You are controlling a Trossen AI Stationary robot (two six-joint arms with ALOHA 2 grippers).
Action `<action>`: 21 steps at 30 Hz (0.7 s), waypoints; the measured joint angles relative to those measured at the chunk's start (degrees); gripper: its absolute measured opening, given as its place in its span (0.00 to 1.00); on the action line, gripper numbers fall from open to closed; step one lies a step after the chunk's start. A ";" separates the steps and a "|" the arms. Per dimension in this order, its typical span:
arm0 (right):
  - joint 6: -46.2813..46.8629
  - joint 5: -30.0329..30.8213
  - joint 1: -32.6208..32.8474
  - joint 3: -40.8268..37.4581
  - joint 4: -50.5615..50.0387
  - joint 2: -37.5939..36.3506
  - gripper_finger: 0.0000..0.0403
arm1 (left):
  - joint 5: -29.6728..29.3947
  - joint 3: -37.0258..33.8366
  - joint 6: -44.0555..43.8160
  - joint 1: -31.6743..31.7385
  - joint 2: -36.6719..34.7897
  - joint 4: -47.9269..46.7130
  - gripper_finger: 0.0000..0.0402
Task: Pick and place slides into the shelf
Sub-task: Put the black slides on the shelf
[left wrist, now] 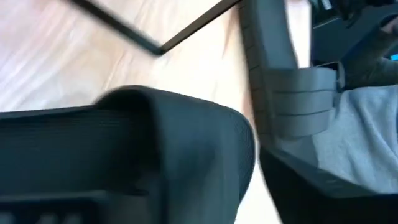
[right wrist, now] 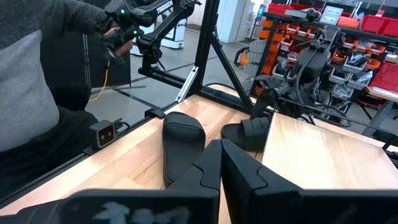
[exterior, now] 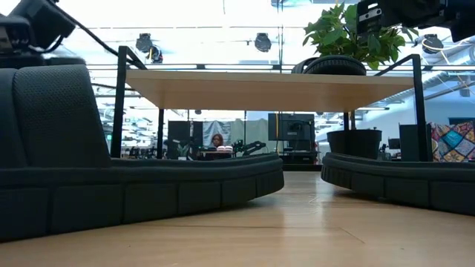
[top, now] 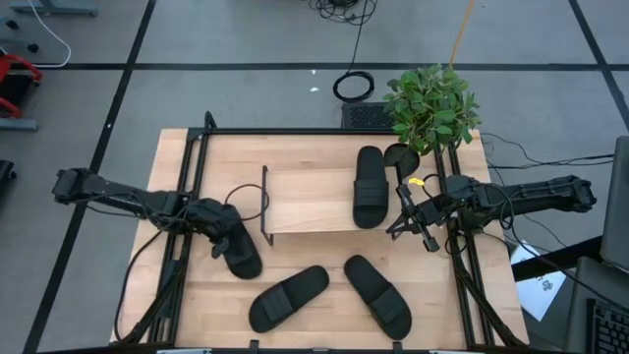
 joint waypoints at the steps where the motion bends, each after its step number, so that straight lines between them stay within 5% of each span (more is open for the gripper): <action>1: 0.00 0.00 0.00 0.00 0.00 0.02 0.00 | 0.30 0.63 0.75 0.00 0.02 -0.04 0.41; 6: 0.00 0.00 0.00 0.00 0.00 0.02 0.00 | 2.43 4.65 5.49 -0.40 0.02 0.02 0.05; 21: 0.02 -0.02 0.00 0.00 0.00 0.01 0.00 | -5.12 23.67 7.18 -9.17 0.04 -15.59 0.01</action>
